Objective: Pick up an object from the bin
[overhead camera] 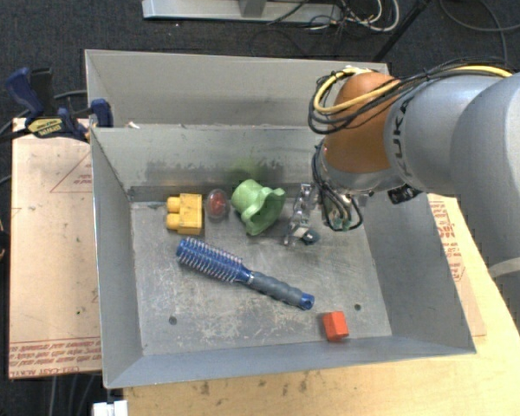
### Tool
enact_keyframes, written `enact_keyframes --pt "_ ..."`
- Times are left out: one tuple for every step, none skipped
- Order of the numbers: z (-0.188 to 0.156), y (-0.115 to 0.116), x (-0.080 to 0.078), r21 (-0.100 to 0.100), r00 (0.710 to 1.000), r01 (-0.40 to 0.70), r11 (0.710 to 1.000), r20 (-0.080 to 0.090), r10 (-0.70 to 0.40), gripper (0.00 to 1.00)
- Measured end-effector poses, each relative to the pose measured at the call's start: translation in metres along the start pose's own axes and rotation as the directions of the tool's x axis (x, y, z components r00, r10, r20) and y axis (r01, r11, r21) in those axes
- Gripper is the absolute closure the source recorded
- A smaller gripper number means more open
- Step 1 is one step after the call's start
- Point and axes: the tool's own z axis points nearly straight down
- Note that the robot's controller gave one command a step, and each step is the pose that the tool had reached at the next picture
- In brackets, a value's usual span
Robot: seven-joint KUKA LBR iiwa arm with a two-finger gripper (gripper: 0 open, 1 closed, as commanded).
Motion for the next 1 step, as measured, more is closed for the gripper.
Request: enact_keyframes --pt "-0.1151 -0.0049 0.0107 0.001 0.981 0.196 0.981 0.007 -0.196 1.00"
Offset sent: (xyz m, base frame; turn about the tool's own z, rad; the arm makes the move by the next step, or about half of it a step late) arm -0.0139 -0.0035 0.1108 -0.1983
